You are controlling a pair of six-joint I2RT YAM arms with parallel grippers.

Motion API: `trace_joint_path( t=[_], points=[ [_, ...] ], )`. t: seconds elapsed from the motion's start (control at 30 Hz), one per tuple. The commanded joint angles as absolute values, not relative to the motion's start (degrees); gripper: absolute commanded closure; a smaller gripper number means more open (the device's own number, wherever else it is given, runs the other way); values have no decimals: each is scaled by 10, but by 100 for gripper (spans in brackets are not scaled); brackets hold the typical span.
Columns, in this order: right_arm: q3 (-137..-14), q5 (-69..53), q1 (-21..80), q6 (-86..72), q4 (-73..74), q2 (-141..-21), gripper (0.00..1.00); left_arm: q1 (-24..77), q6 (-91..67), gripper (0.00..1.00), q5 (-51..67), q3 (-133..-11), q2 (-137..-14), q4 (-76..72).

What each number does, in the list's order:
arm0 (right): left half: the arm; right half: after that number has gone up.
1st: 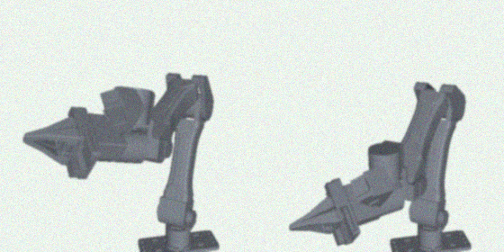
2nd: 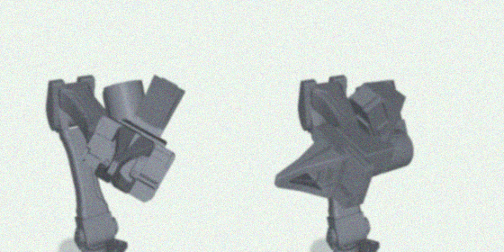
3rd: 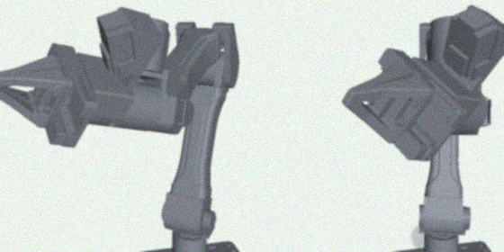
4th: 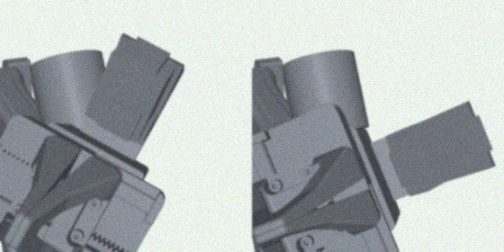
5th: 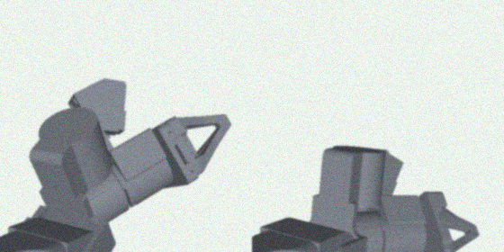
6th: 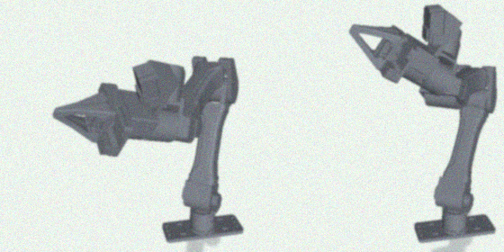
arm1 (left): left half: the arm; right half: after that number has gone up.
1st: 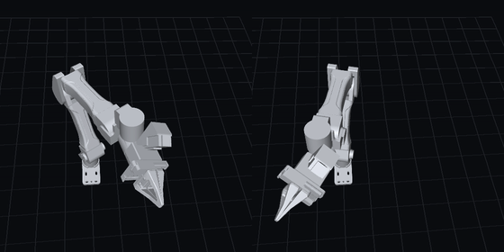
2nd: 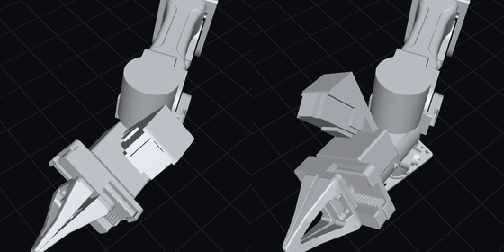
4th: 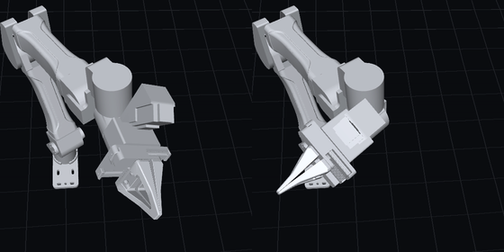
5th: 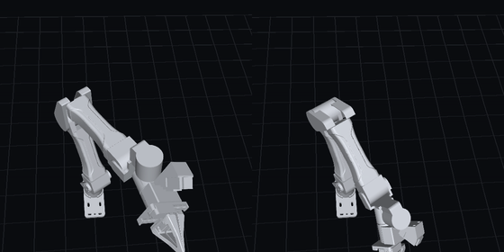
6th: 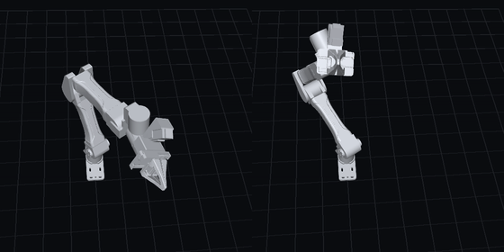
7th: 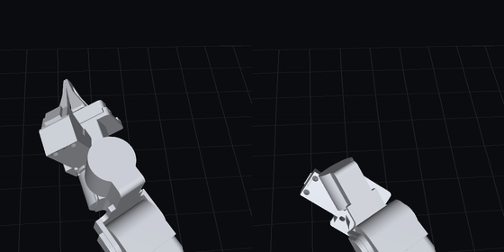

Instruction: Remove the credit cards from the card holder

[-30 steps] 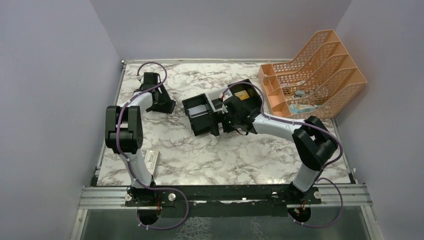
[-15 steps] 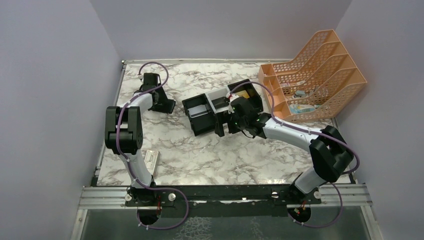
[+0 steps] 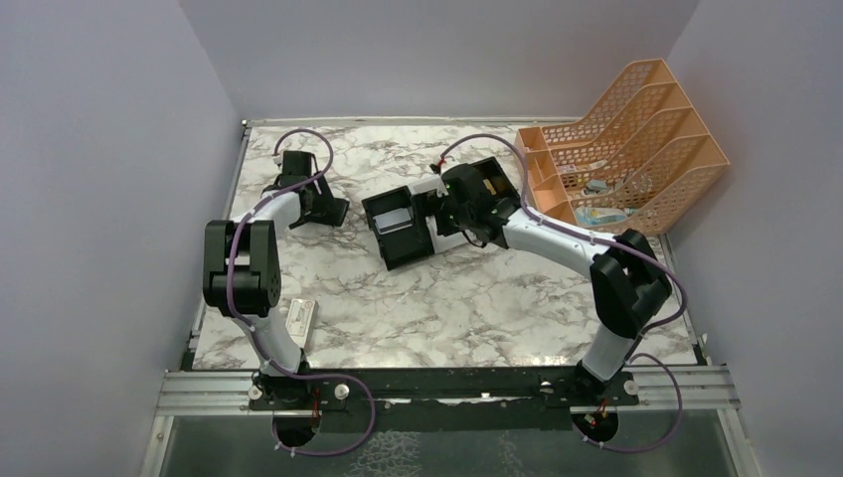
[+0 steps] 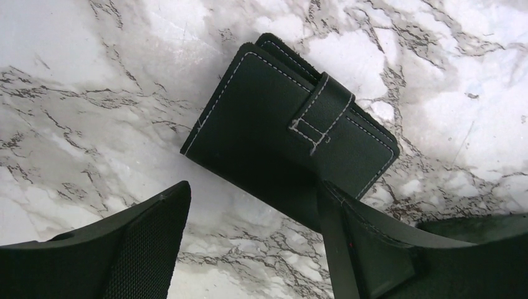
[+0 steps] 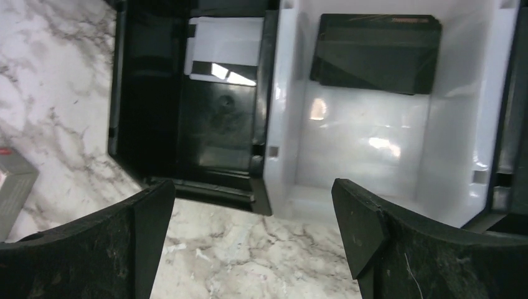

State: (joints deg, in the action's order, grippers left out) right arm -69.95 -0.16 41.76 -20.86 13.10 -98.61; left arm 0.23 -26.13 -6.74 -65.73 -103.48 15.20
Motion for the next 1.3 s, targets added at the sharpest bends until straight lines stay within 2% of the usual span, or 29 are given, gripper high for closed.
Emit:
trace_joint_path(
  t=[0.0,0.2,0.47,1.27],
  points=[
    [-749,68,398,-183,159,-1010,1,0,-269,23,-36,-643,-992,155],
    [-770,96,357,-158,157,-992,1,0,-282,20,-27,-621,-960,138],
    [-756,-13,295,-168,169,-1016,1,0,-298,8,-19,-614,-953,122],
    [-650,-115,283,-197,136,-1007,1,0,-309,7,9,-644,-1009,136]
  ],
)
